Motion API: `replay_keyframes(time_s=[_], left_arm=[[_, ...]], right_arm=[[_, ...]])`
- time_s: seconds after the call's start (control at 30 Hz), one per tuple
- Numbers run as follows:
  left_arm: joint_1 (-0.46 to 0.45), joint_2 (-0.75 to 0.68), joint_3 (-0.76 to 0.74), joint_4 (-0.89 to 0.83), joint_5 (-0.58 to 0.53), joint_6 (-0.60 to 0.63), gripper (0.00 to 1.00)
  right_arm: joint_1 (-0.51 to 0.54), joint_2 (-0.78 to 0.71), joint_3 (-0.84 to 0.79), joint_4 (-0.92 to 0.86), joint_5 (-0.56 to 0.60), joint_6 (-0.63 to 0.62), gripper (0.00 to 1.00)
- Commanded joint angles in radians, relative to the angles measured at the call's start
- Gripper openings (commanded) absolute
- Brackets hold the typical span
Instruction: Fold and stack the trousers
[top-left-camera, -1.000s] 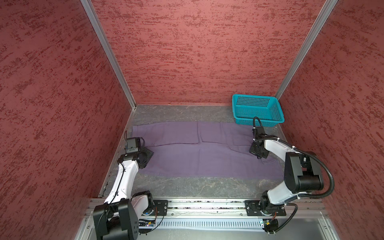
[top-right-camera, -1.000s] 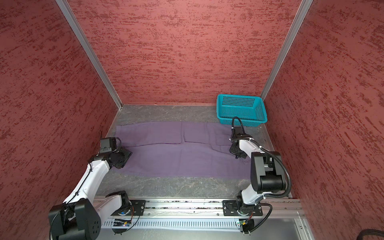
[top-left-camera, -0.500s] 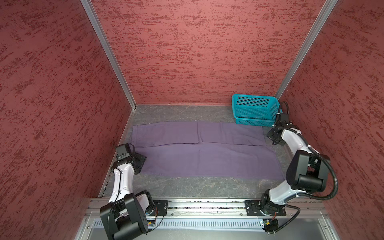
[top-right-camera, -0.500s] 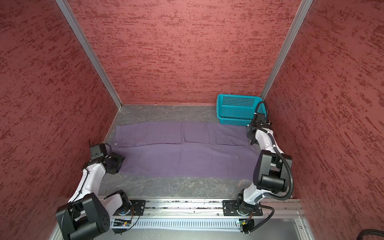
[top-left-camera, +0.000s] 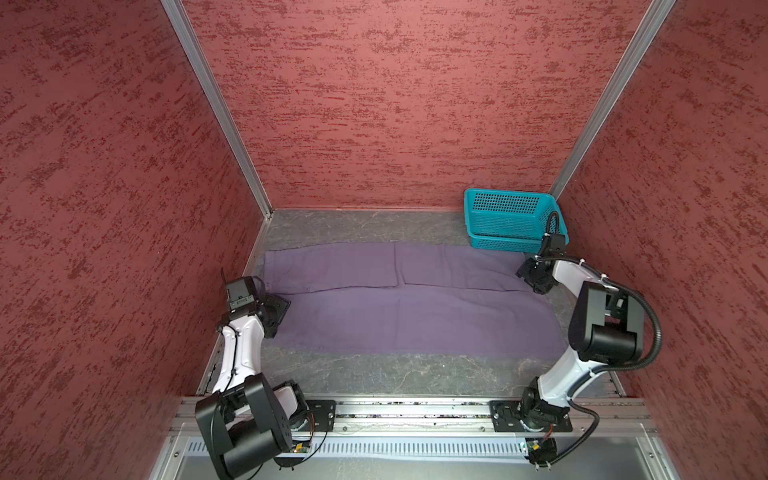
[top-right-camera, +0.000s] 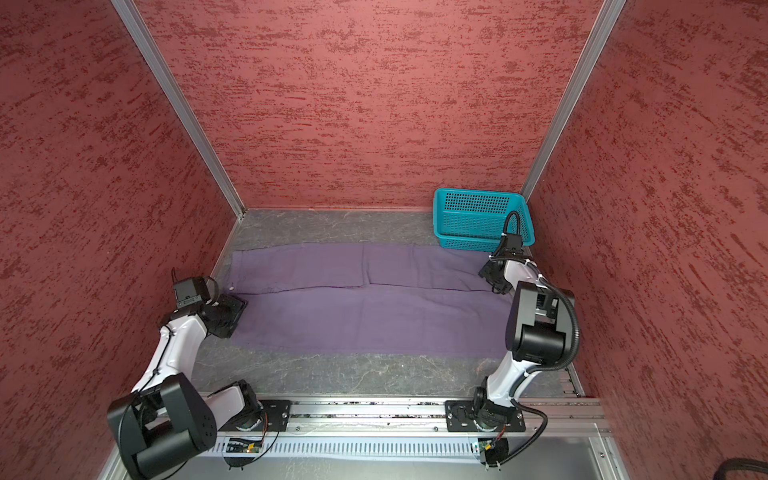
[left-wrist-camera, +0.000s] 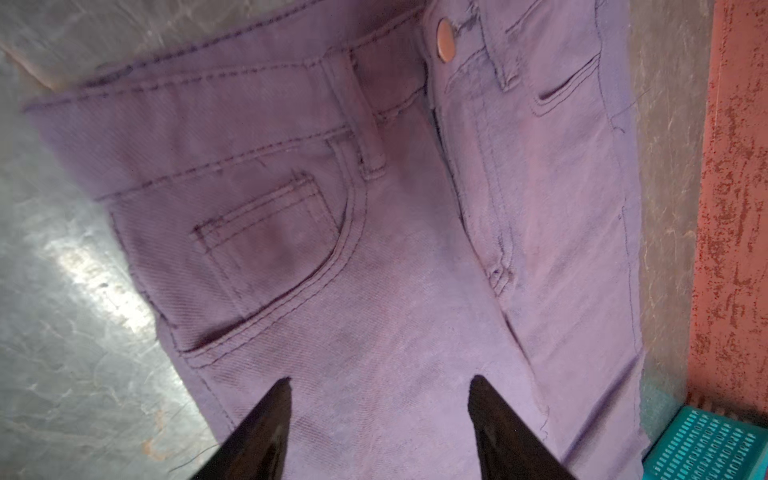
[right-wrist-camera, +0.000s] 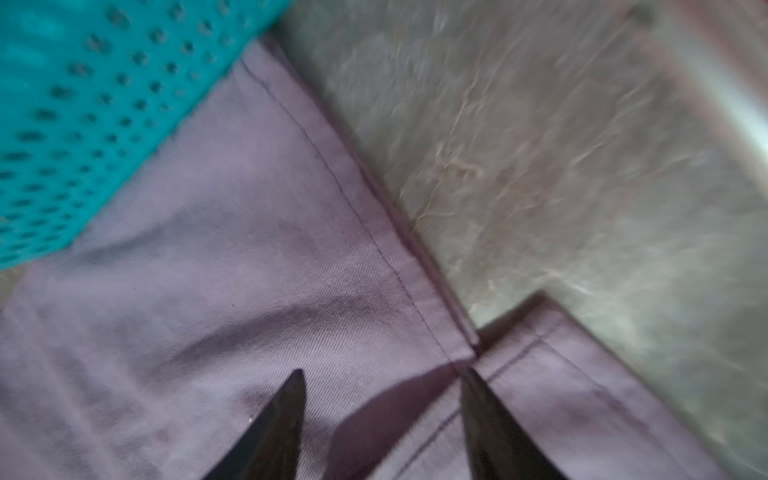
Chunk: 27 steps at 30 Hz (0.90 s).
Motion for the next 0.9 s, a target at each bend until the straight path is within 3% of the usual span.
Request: replay_keyframes(time_s=[0.0, 0.2, 0.3, 0.4, 0.47, 0.53, 0.63, 0.87], left_arm=[[-0.029, 0.053, 0.067, 0.031, -0.042, 0.013, 0.71], [-0.111, 0.215, 0.181, 0.079, -0.095, -0.038, 0.72], [-0.135, 0.297, 0.225, 0.103, -0.11, -0.059, 0.72], [-0.153, 0.356, 0.248, 0.114, -0.133, -0.072, 0.72], [-0.159, 0.377, 0.244, 0.133, -0.141, -0.08, 0.72], [-0.16, 0.405, 0.243, 0.143, -0.152, -0.088, 0.71], [-0.161, 0.443, 0.246, 0.154, -0.154, -0.093, 0.72], [-0.158, 0.495, 0.245, 0.166, -0.159, -0.087, 0.71]], right_arm=[[-0.004, 0.037, 0.014, 0.086, -0.05, -0.006, 0.64], [-0.019, 0.099, 0.035, 0.09, -0.022, -0.012, 0.63], [-0.023, 0.134, 0.053, 0.082, -0.001, -0.017, 0.57], [-0.035, 0.163, 0.064, 0.075, 0.021, -0.012, 0.45], [-0.051, 0.174, 0.075, 0.063, 0.04, -0.004, 0.34], [-0.081, 0.185, 0.082, 0.06, 0.02, 0.007, 0.15], [-0.113, 0.2, 0.091, 0.046, -0.002, 0.014, 0.0], [-0.199, 0.195, 0.078, 0.034, -0.024, 0.023, 0.0]])
